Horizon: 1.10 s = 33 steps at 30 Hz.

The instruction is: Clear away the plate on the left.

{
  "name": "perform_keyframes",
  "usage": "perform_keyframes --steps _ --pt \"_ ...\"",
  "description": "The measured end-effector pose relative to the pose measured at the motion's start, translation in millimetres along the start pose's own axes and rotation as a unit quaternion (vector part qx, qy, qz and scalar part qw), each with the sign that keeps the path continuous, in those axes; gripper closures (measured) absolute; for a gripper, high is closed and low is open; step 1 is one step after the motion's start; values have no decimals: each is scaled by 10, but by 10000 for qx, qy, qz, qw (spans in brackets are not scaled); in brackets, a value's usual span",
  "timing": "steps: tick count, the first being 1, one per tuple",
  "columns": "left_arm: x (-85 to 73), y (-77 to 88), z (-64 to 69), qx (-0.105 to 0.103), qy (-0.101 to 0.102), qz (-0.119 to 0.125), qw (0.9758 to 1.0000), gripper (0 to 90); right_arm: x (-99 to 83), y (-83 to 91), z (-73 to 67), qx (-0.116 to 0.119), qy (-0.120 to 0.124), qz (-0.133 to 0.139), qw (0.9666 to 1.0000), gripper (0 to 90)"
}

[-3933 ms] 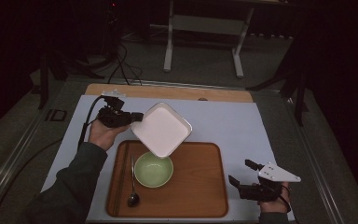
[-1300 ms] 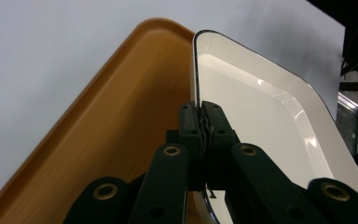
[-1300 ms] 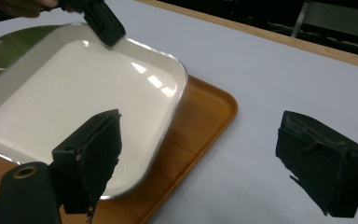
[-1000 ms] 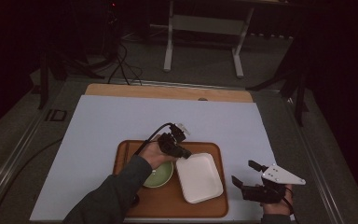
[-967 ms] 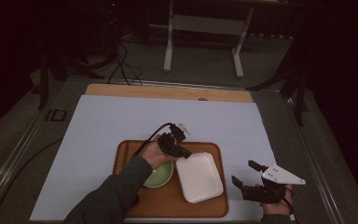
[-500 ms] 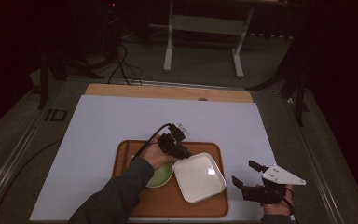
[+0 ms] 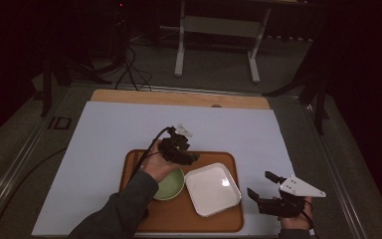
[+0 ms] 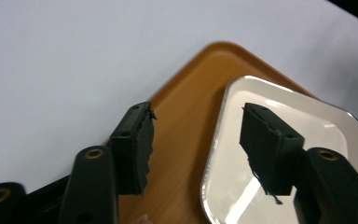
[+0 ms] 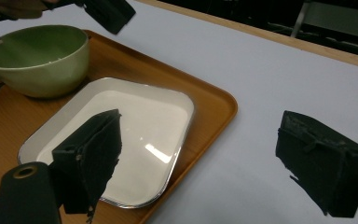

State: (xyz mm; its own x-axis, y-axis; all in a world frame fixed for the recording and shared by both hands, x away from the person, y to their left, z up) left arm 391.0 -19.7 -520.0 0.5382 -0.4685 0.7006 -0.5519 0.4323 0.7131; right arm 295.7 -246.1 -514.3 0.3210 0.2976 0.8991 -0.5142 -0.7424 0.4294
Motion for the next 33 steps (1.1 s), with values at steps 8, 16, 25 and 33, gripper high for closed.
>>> perform_keyframes --steps 8,16,25,33 --pt "-66 203 -297 608 251 305 9974 327 0 -2 -2 -1 2 -5 10000 138" --pt "-124 492 -484 1091 237 706 9912 282 -5 -10 1 9 -17 -19 10000 138" --pt "-290 858 -711 1289 681 1140 9827 280 -6 -14 -3 18 -8 -26 10000 138" --pt "-515 1191 -853 1644 689 1472 9729 262 -13 -29 -3 28 -27 -48 10000 138"
Point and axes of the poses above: each handheld gripper's, and its own axes: y roughly backward along the jaws, x roughly out of its top, z roughly to its right, the point moved 10 cm from there along -y, roughly forward along the jaws, and after that the axes turned 13 degrees about x, right-handed, at the moved point
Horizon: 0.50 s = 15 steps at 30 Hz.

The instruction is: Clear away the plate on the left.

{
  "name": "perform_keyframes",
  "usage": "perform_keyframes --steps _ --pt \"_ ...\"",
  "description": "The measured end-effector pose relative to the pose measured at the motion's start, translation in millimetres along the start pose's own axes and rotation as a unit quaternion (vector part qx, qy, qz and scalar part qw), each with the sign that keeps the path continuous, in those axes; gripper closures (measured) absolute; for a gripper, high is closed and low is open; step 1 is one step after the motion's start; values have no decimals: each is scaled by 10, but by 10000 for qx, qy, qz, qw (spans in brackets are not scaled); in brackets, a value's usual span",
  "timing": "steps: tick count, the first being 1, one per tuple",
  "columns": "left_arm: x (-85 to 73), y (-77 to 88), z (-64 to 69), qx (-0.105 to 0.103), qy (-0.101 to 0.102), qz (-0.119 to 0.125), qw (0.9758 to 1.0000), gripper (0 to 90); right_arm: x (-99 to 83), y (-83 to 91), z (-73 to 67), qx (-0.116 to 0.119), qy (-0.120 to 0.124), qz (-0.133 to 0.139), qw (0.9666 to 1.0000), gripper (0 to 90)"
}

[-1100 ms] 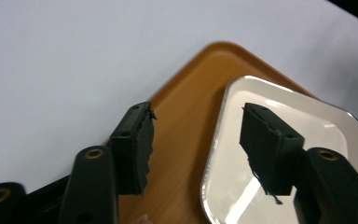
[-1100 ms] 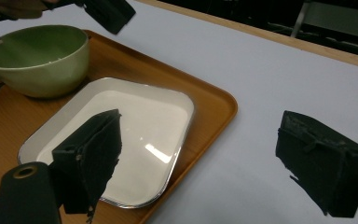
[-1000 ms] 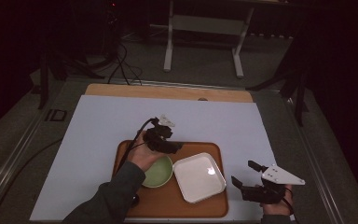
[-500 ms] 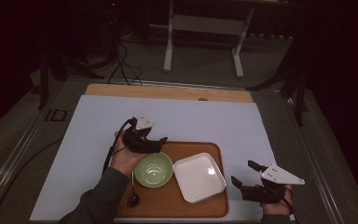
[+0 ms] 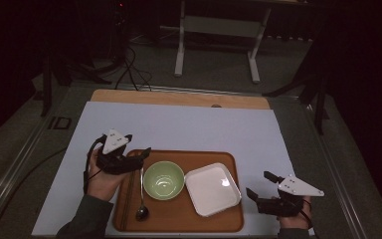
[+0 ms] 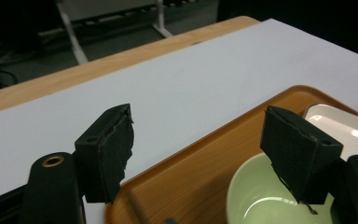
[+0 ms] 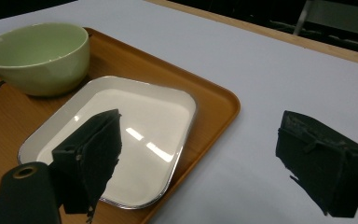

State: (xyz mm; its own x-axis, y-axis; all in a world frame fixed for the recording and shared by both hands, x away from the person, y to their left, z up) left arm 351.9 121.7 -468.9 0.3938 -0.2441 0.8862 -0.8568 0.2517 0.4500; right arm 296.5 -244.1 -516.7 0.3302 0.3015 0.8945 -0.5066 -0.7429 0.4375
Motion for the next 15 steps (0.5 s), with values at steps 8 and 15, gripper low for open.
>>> perform_keyframes --steps 8,15 --pt "-259 214 -284 303 284 178 9990 260 -3 2 10 -8 -31 23 10000 138" --pt "-524 283 -456 522 498 103 9973 261 -17 7 19 -10 -54 13 10000 138"
Point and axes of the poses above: each handheld gripper's, and its own axes: y roughly backward along the jaws, x roughly out of its top, z roughly to its right, the point moved 10 cm from there along -y, roughly forward along the jaws, and after that the axes turned 13 degrees about x, right-handed, at the moved point
